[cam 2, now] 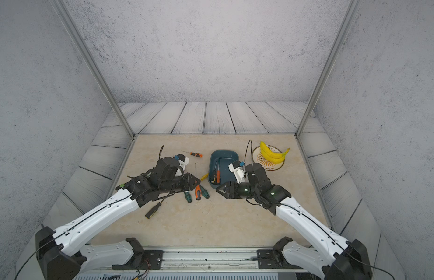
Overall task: Put the screwdriver on the desktop into the storage box
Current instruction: Pick up the screwdriver from the center of the board.
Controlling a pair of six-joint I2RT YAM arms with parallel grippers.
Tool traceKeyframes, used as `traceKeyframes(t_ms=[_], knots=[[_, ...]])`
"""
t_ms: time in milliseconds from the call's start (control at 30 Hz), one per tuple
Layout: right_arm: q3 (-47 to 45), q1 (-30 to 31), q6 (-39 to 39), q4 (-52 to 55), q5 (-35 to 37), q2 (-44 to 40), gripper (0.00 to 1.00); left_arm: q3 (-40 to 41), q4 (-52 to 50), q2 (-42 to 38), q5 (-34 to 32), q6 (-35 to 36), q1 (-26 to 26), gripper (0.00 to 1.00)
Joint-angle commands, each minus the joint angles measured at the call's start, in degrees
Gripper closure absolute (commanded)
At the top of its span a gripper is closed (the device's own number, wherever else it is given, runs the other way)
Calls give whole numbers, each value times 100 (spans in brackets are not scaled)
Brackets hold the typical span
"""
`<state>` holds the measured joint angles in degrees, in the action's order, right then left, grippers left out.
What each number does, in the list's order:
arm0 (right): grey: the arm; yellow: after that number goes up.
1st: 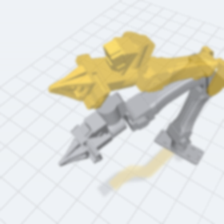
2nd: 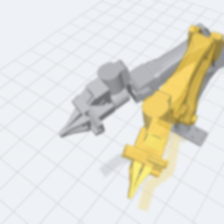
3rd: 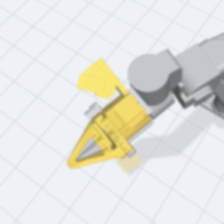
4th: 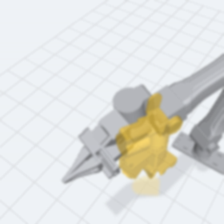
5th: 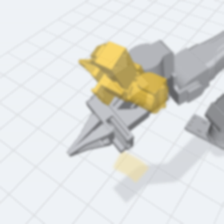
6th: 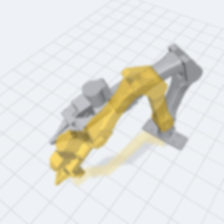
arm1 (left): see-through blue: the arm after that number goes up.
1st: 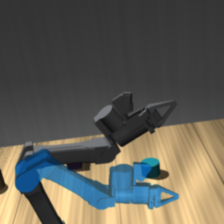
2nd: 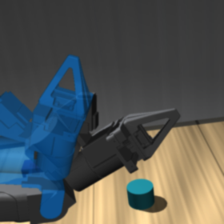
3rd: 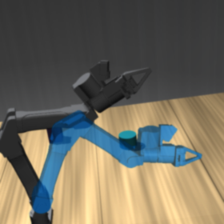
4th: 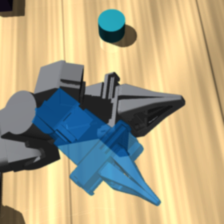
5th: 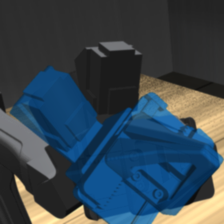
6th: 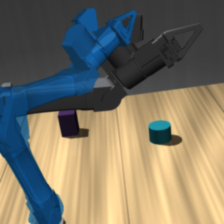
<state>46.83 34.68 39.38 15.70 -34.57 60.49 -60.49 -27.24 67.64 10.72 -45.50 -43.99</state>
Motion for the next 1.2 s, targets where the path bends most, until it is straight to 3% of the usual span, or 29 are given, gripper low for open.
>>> traceKeyframes(t_ms=[0, 533, 733, 933, 1033, 1167], knots=[[185, 69, 141, -438, -405, 95, 42, -63, 395, 39, -66, -115, -92, 100], [481, 619, 480, -1241, -560, 784, 46, -52, 926, 41, -97, -361, -452, 100], [501, 637, 532, -1245, -603, 883, 60, 42, 1040, -79, -212, -375, -488, 100], [432, 634, 558, -1262, -569, 905, 86, 214, 1066, -210, -292, -391, -497, 100], [486, 634, 472, -1061, -486, 915, 90, 225, 965, -300, -397, -356, -497, 100], [646, 632, 252, -573, -274, 968, 94, 311, 946, -487, -694, -292, -497, 60]])
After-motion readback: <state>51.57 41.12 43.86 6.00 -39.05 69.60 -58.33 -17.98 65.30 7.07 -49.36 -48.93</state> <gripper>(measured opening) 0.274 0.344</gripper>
